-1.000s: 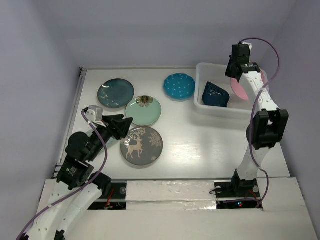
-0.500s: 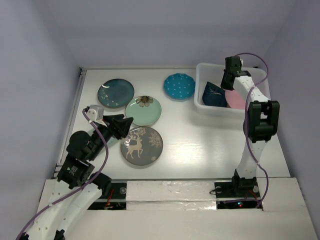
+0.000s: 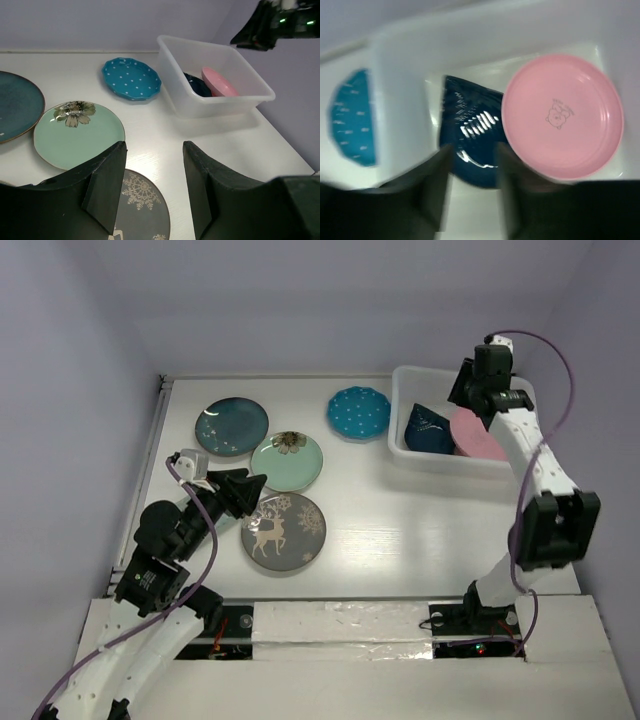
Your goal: Place the plates into the plastic bin on the countertop
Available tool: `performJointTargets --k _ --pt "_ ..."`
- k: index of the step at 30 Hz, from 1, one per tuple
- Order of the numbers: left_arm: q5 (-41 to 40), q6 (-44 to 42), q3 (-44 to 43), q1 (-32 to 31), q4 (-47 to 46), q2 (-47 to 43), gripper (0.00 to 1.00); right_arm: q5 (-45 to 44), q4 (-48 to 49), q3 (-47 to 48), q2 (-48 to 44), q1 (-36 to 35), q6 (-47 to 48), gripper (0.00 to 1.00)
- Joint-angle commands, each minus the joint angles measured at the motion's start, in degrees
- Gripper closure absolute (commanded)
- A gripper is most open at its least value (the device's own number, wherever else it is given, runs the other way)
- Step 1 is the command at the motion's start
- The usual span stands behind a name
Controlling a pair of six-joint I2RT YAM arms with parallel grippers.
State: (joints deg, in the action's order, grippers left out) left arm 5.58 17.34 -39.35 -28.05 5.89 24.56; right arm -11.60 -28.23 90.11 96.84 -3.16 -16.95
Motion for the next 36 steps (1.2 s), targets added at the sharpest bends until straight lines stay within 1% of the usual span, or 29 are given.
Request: performJointTargets --k 1,2,3,4,6,7,8,9,10,11,12,13,14,15,16,17,19,21,22,23,25,26,30,31,33,36 --pt "-0.7 -0.7 -1.9 -0.2 -1.7 0.9 0.54 7.2 7.6 -4.0 -10.8 -5.2 -1.8 0.62" --pt "-1.0 -0.8 -1.9 -0.2 -1.6 0.8 0.55 8.3 8.4 -5.5 -12.3 -7.0 -2.4 0.7" --pt "-1.0 -0.8 -1.9 -0.2 -1.6 1.0 0.55 9.5 9.3 -7.2 -13.5 -11.4 -2.8 0.78" --pt "-1.1 -0.8 -1.9 -0.2 -1.7 1.1 0.55 10.2 12.3 -11.6 -14.7 -14.0 -3.7 0.98" --pt "-1.2 -0.8 -1.9 -0.2 -1.6 1.5 0.56 10.8 17.5 -17.1 -18.3 -19.7 -6.9 1.0" --pt "-1.2 -0.8 -1.8 -0.2 -1.7 1.6 0.56 13.3 22.5 -21.9 -18.8 -24.7 -8.1 1.0" --pt "-1.3 -0.8 -1.8 -0.2 -1.7 2.0 0.61 13.9 24.8 -24.0 -18.8 -27.1 -11.8 1.0" --pt "-1.4 -0.8 -1.9 -0.2 -1.7 2.2 0.65 14.2 26.7 -25.8 -18.4 -29.5 -13.3 1.0" --pt "-1.4 -0.8 -1.8 -0.2 -1.7 2.3 0.7 13.6 30.4 -27.3 -17.9 -33.6 -14.4 1.0" --pt "-1.6 -0.8 -1.8 -0.2 -1.6 2.6 0.85 12.9 32.1 -30.6 -17.6 -35.3 -17.6 1.0" --pt "-2.0 -0.7 -1.8 -0.2 -1.6 2.7 0.92 12.9 34.0 -32.5 -16.9 -36.6 -19.2 0.99" --pt "-2.2 -0.7 -1.9 -0.2 -1.4 2.8 0.97 13.8 37.9 -34.5 -16.4 -37.5 -20.7 0.9" --pt "-2.7 -0.6 -1.9 -0.2 -1.3 2.8 1.0 13.9 39.3 -36.4 -16.0 -38.8 -24.2 0.83" --pt "-2.9 -0.5 -1.8 -0.2 -1.3 2.8 1.0 14.0 40.5 -40.0 -14.9 -39.4 -26.0 0.76" --pt "-2.9 -0.5 -1.9 -0.2 -1.4 2.9 1.0 14.1 43.3 -41.8 -14.4 -40.1 -27.6 0.61" --pt "-3.0 -0.4 -1.8 0.3 -1.4 2.9 1.0 14.1 44.8 -43.6 -13.9 -40.8 -31.0 0.55" --pt "-3.0 -0.5 -1.9 0.3 -1.5 3.0 1.0 12.2 47.8 -48.1 -12.2 -43.3 -34.0 0.46" --pt "-3.0 -0.4 -1.8 0.3 -1.6 2.9 0.92 9.1 48.8 -50.3 -11.5 -45.8 -38.2 0.45" --pt "-3.1 -0.3 -1.8 0.8 -1.6 2.8 0.89 7.7 51.6 -52.6 -11.0 -46.4 -39.5 0.45" --pt "-3.1 -0.2 -1.7 0.8 -1.6 2.8 0.83 7.6 53.2 -53.7 -10.3 -46.4 -41.4 0.45" --pt "-3.0 -0.1 -1.6 0.8 -1.8 2.8 0.79 9.4 56.2 -54.8 -7.7 -46.9 -42.3 0.4" --pt "-2.9 -0.2 -1.7 0.8 -1.8 2.8 0.76 10.4 57.7 -54.9 -4.5 -46.9 -42.8 0.4" --pt "-2.7 -0.2 -1.6 0.8 -1.8 3.1 0.73 16.4 68.3 -56.8 3.2 -46.9 -45.8 0.41" --pt "-2.8 -0.2 -1.6 0.8 -1.8 3.0 0.73 17.6 72.1 -57.6 5.5 -46.9 -46.8 0.42" --pt "-2.9 -0.2 -1.4 0.8 -1.9 2.9 0.72 18.2 75.4 -58.2 7.2 -46.9 -47.5 0.43" --pt "-3.0 -0.2 -1.5 0.8 -2.0 2.9 0.72 18.3 78.8 -58.6 8.9 -46.9 -48.4 0.5"
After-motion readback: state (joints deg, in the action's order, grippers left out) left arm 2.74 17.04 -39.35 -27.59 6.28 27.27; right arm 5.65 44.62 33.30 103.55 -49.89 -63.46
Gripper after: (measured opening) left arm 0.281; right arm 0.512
